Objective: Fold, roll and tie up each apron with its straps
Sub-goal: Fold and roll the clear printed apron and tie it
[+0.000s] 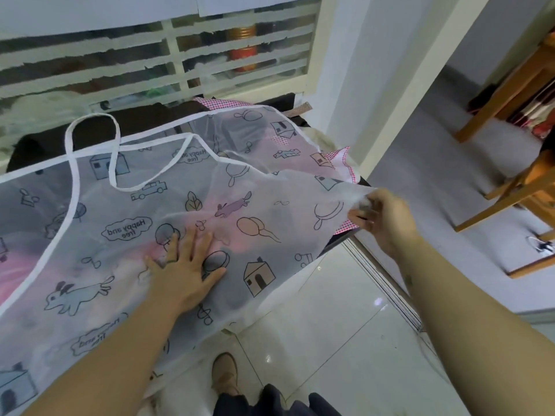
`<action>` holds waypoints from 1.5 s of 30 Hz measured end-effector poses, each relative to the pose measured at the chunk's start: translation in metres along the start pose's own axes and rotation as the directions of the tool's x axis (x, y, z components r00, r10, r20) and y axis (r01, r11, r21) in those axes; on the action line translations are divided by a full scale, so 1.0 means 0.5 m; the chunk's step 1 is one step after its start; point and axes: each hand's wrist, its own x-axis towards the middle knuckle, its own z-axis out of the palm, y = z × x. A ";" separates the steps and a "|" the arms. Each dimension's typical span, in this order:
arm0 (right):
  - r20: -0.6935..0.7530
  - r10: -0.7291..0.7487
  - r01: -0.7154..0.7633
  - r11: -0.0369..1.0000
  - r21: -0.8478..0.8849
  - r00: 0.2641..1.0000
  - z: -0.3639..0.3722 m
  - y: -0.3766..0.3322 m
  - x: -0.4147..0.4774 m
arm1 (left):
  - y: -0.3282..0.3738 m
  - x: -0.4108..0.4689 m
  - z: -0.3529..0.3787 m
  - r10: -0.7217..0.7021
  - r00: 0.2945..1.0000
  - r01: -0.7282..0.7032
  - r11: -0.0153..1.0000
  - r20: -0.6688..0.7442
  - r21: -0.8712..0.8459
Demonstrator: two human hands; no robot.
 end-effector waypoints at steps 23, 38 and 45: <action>0.218 -0.410 0.408 0.462 -0.788 0.885 -0.033 -0.097 0.002 | -0.015 -0.025 -0.016 0.094 0.995 -0.093 0.994 0.025 -0.052; 0.720 -0.150 0.720 -0.065 -0.691 0.677 0.192 0.129 -0.026 | -0.056 -0.031 0.001 0.364 0.928 -0.333 0.906 -0.078 0.259; 0.360 0.296 0.419 -0.167 -0.893 0.885 0.207 0.185 0.012 | -0.127 -0.044 -0.013 0.126 0.964 -0.094 0.986 -0.233 0.141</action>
